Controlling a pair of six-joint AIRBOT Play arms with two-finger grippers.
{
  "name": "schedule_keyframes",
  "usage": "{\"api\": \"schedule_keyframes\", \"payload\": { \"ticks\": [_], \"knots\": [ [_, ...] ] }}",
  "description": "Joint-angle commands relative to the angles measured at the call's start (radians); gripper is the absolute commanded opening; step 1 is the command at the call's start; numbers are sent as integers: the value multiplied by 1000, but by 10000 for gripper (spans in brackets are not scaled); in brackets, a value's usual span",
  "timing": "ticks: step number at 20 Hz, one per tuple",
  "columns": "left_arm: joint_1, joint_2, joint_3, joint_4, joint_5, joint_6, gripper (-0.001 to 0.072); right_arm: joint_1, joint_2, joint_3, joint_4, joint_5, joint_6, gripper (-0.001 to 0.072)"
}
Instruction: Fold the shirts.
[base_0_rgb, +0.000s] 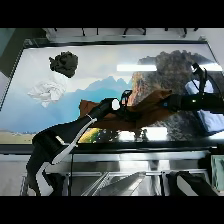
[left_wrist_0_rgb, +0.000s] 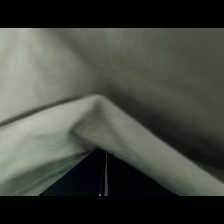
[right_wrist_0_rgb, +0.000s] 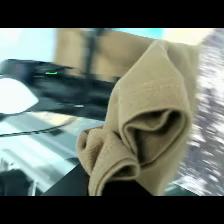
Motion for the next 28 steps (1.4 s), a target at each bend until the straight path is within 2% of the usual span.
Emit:
{"api": "schedule_keyframes", "payload": {
  "ticks": [1, 4, 8, 11, 15, 19, 22, 28],
  "knots": [
    [13, 11, 0, -12, -13, -23, 14, 91, 0, 37, 30, -54, 28, 24],
    [89, 92, -2, -4, -172, 87, 14, 96, -2, 37, 30, -67, 46, 24],
    [249, 269, -3, 176, -452, 174, 14, 124, -10, 37, 10, -109, 70, 24],
    [412, 439, -3, 276, -567, 200, 14, 213, -50, 37, -1, -191, 90, 24],
    [680, 646, -3, 280, -565, 198, 14, 414, -176, 37, 0, -385, 108, 24],
    [859, 732, -3, 251, -570, 199, 13, 598, -369, 66, 89, -610, 92, 24],
    [901, 747, -3, 237, -570, 200, 14, 697, -549, 188, 199, -715, 4, 24],
    [886, 727, -18, 211, -570, 227, 14, 798, -863, 476, 227, -814, -2, 25]
  ]
}}
